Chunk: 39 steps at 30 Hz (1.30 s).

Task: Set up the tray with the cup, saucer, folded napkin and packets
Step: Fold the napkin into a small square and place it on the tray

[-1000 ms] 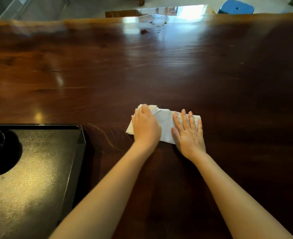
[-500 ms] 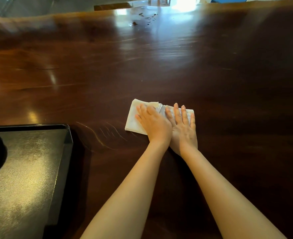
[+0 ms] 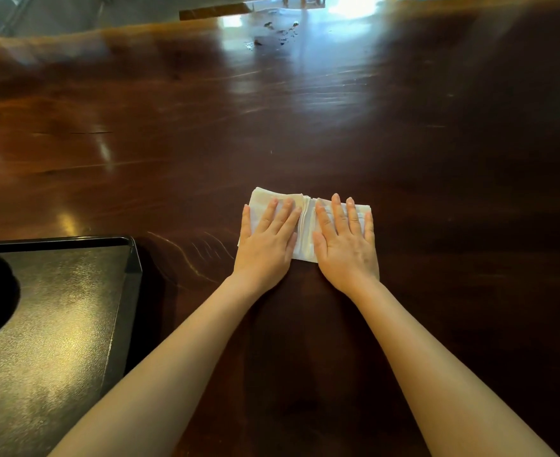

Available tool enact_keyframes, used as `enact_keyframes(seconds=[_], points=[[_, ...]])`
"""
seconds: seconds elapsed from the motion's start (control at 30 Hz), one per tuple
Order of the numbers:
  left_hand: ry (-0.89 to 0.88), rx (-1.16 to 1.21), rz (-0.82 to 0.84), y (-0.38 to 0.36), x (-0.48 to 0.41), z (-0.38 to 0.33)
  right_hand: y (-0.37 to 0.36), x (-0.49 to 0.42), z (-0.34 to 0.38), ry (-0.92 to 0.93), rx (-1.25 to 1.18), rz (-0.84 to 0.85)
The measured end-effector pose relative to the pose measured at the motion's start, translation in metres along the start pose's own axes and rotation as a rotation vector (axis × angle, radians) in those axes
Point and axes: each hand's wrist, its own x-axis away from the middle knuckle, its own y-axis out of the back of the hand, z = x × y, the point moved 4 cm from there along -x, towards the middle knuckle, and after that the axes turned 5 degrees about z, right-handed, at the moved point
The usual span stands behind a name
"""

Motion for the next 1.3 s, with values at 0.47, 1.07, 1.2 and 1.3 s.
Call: enact_keyframes(seconds=[0.47, 1.07, 1.2, 1.3], points=[[0.229, 0.073, -0.186, 0.031, -0.026, -0.015, 0.001, 0.001, 0.001, 0.02, 0.006, -0.026], [0.155, 0.674, -0.309, 0.025, -0.02, -0.008, -0.002, -0.001, -0.001, 0.001, 0.024, -0.033], [0.034, 0.186, -0.216, 0.01, -0.01, -0.011, 0.0, 0.001, 0.0, -0.006, 0.007, -0.008], [0.039, 0.004, -0.073, -0.003, -0.004, -0.003, 0.002, 0.006, 0.004, -0.049, -0.004, 0.016]])
